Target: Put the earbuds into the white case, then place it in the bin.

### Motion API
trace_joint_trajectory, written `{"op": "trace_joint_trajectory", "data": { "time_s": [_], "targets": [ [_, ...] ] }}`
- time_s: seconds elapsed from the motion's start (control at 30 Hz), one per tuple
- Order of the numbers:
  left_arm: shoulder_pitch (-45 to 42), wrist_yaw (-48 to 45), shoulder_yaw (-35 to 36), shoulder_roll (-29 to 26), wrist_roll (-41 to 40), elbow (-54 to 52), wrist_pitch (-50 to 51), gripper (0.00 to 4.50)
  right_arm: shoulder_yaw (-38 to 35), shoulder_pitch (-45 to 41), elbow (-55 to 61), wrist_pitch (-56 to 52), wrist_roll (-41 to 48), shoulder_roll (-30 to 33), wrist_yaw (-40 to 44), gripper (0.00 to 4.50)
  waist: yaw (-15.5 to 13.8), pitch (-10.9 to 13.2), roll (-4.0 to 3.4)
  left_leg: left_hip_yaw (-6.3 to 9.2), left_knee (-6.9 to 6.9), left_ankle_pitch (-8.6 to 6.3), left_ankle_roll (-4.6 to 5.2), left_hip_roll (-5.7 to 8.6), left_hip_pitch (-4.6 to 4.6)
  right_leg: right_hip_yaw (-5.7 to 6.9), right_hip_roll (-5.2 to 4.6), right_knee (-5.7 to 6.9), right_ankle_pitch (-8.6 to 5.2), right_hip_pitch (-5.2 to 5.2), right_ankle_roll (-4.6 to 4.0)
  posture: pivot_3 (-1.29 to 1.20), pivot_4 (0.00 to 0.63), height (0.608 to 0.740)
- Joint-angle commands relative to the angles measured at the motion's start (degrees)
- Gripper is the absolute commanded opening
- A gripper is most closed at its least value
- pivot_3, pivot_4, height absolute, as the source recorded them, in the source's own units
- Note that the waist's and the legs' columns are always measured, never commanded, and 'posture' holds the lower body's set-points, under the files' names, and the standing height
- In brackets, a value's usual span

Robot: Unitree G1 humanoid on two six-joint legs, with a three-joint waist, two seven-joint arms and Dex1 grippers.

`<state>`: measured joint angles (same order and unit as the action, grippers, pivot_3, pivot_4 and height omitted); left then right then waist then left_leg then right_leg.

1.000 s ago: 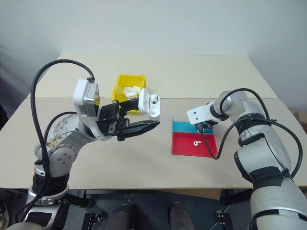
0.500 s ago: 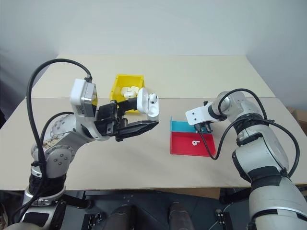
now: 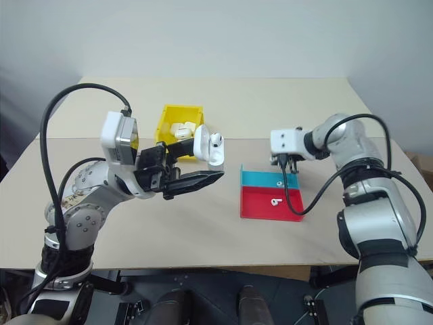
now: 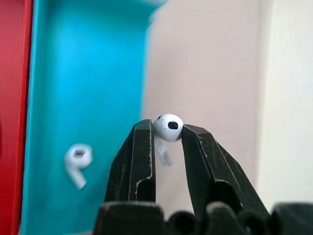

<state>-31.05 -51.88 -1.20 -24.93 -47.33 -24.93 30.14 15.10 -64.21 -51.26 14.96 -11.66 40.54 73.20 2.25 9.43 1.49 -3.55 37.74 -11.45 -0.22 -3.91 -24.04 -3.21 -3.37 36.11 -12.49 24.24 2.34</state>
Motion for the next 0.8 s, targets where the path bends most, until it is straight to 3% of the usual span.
{"op": "trace_joint_trajectory", "data": {
  "time_s": [0.03, 0.13, 0.2, 0.33, 0.5, 0.67, 0.8],
  "targets": [
    [-1.15, -1.02, 0.44, 0.49, -1.14, -0.38, -0.8, 2.75, -10.22, 8.11, 20.61, -19.41, 14.41, 2.99, 4.2, 0.79, -0.59, 0.0, 0.0, 0.02, 0.0, 0.0, 0.0, 0.0, -0.01, 0.03, 0.0, -0.01, 0.0, -0.01, 0.0, 0.0, 0.15, 0.74],
    [-2.08, -2.92, 0.4, 0.68, -1.55, 1.21, -0.62, 2.75, -20.16, 17.63, 40.71, -40.24, 29.14, 4.42, 2.58, 0.79, -1.48, -0.01, -0.01, 0.03, 0.0, 0.0, 0.0, 0.0, -0.04, 0.04, -0.01, -0.01, -0.01, 0.0, 0.01, 0.0, 0.15, 0.74],
    [-2.9, -4.04, 0.31, 0.88, -1.65, 2.35, -0.55, 2.75, -24.5, 22.66, 49.94, -48.18, 35.67, 4.9, 0.54, 0.79, -1.58, -0.01, -0.02, 0.02, 0.02, 0.0, 0.0, 0.0, -0.04, 0.04, -0.01, 0.02, 0.0, 0.01, 0.0, 0.0, 0.15, 0.74],
    [-4.72, -6.05, -0.08, 1.63, -1.94, 4.26, -0.39, 2.75, -33.35, 30.25, 63.19, -58.17, 48.09, 3.34, -5.67, 0.79, -1.5, -0.01, -0.01, 0.03, 0.05, 0.0, 0.0, 0.0, 0.04, 0.06, 0.0, 0.01, -0.02, -0.07, 0.03, 0.0, 0.15, 0.74],
    [-5.95, -5.55, -0.62, 2.12, -2.22, 4.56, 1.22, 2.75, -46.09, 34.53, 73.93, -66.48, 71.17, -0.91, -15.65, 0.79, -1.42, -0.01, -0.02, 0.07, 0.03, 0.0, 0.0, -0.01, 0.04, 0.04, 0.04, 0.02, -0.09, -0.06, 0.13, 0.0, 0.15, 0.74],
    [-5.32, -3.07, -1.55, 2.2, -2.56, 2.41, 3.85, 2.75, -48.29, 35.93, 79.55, -66.68, 87.02, -2.36, -26.51, 0.79, -1.33, -0.01, -0.02, 0.05, 0.04, 0.0, 0.01, 0.0, -0.01, 0.02, 0.01, -0.03, -0.11, -0.07, 0.19, 0.0, 0.15, 0.74],
    [-5.54, -0.74, -2.67, 2.85, -2.17, 1.09, 5.07, 2.75, -44.93, 36.04, 82.64, -65.69, 92.73, -2.07, -32.61, 0.79, -1.31, -0.01, -0.02, 0.06, 0.04, 0.0, 0.01, 0.0, 0.02, 0.02, 0.03, 0.0, -0.14, -0.07, 0.25, 0.0, 0.15, 0.74]
  ]
}}
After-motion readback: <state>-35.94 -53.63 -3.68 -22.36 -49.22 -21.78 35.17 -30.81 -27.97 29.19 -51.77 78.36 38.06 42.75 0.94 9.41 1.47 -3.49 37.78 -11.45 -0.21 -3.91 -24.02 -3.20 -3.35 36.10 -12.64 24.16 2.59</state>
